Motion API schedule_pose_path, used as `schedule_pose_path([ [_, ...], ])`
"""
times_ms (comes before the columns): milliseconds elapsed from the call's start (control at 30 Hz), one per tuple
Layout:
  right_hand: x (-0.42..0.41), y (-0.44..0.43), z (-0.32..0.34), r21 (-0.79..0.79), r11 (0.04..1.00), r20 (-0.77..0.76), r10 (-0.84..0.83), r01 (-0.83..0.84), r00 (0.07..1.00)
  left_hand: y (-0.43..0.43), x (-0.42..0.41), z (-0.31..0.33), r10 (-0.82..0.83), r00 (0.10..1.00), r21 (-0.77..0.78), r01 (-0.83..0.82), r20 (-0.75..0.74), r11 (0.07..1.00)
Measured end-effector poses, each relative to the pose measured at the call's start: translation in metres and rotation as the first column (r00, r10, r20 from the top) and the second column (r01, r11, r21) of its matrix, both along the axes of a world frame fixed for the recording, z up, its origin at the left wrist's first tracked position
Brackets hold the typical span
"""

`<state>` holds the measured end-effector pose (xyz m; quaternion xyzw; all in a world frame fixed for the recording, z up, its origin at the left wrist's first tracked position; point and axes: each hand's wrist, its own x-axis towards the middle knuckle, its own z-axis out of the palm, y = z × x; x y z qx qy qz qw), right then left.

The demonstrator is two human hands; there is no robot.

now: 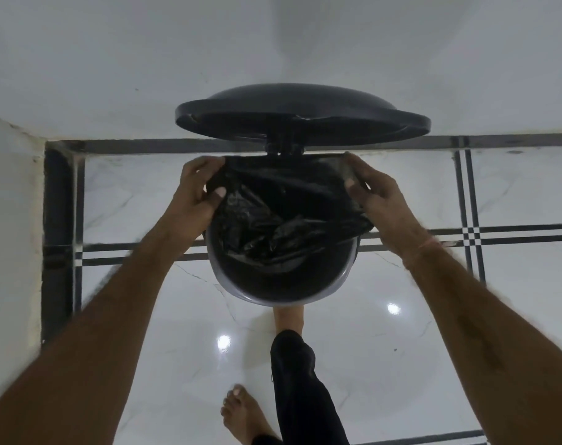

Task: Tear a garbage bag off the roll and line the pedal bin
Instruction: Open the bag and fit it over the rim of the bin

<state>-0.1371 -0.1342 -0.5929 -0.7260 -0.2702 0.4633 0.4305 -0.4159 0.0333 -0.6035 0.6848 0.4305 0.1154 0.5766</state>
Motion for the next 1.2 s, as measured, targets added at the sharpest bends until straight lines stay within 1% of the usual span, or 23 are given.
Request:
schedule_pose_path([
  [67,0.005,0.011,-0.013,-0.004,1.000,0.084,0.019,-0.019,0.996,0.012,0.010,-0.005,-0.023,0.993,0.103,0.035,-0.113,0.994],
  [100,0.006,0.015,-0.019,-0.027,0.999,0.130,0.028,-0.024,0.991,0.018,0.014,-0.009,-0.008,0.987,0.126,0.029,-0.163,0.992],
  [133,0.008,0.017,-0.025,-0.074,0.997,0.185,0.049,-0.036,0.981,0.022,0.017,-0.011,0.017,0.982,0.110,0.004,-0.187,0.994],
  [167,0.008,0.017,-0.029,-0.132,0.990,0.232,0.083,-0.053,0.969,0.022,0.017,-0.014,0.037,0.980,0.060,-0.026,-0.197,0.998],
  [233,0.008,0.014,-0.034,-0.237,0.970,0.257,0.123,-0.061,0.959,0.018,0.011,-0.017,0.068,0.968,-0.078,-0.089,-0.240,0.993],
  [300,0.007,0.007,-0.035,-0.273,0.962,0.206,0.084,-0.025,0.975,0.014,-0.003,-0.025,0.122,0.962,-0.195,-0.173,-0.246,0.966],
  [400,0.003,-0.006,-0.032,-0.239,0.971,0.126,0.002,0.028,0.992,0.007,-0.022,-0.034,0.262,0.946,-0.305,-0.311,-0.189,0.900],
  [467,-0.001,-0.017,-0.028,-0.207,0.977,0.087,-0.035,0.052,0.996,0.003,-0.026,-0.037,0.351,0.918,-0.268,-0.391,-0.186,0.880],
  [533,-0.006,-0.026,-0.025,-0.191,0.976,0.067,-0.095,0.106,0.993,-0.004,-0.028,-0.035,0.361,0.915,-0.159,-0.390,-0.182,0.907],
  [600,-0.012,-0.033,-0.024,-0.220,0.958,0.077,-0.170,0.183,0.982,-0.013,-0.028,-0.030,0.371,0.914,-0.062,-0.385,-0.162,0.921],
  [667,-0.019,-0.041,-0.026,-0.253,0.935,0.114,-0.228,0.250,0.967,-0.022,-0.026,-0.023,0.405,0.904,-0.019,-0.411,-0.140,0.911],
  [767,-0.033,-0.054,-0.030,-0.283,0.890,0.143,-0.330,0.358,0.933,-0.031,-0.023,-0.021,0.470,0.875,-0.040,-0.477,-0.119,0.878],
  [900,-0.054,-0.071,-0.030,-0.229,0.855,0.141,-0.444,0.465,0.885,-0.047,-0.030,-0.024,0.534,0.837,-0.113,-0.546,-0.120,0.830],
  [1000,-0.067,-0.081,-0.029,-0.185,0.840,0.006,-0.518,0.510,0.855,-0.058,-0.035,-0.024,0.534,0.841,-0.137,-0.541,-0.092,0.830],
  [1100,-0.078,-0.090,-0.029,-0.163,0.800,-0.125,-0.597,0.578,0.792,-0.063,-0.038,-0.022,0.469,0.880,-0.123,-0.476,-0.077,0.871],
  [1200,-0.091,-0.098,-0.027,-0.197,0.761,-0.157,-0.647,0.619,0.746,-0.068,-0.041,-0.021,0.440,0.892,-0.090,-0.449,-0.102,0.889],
])
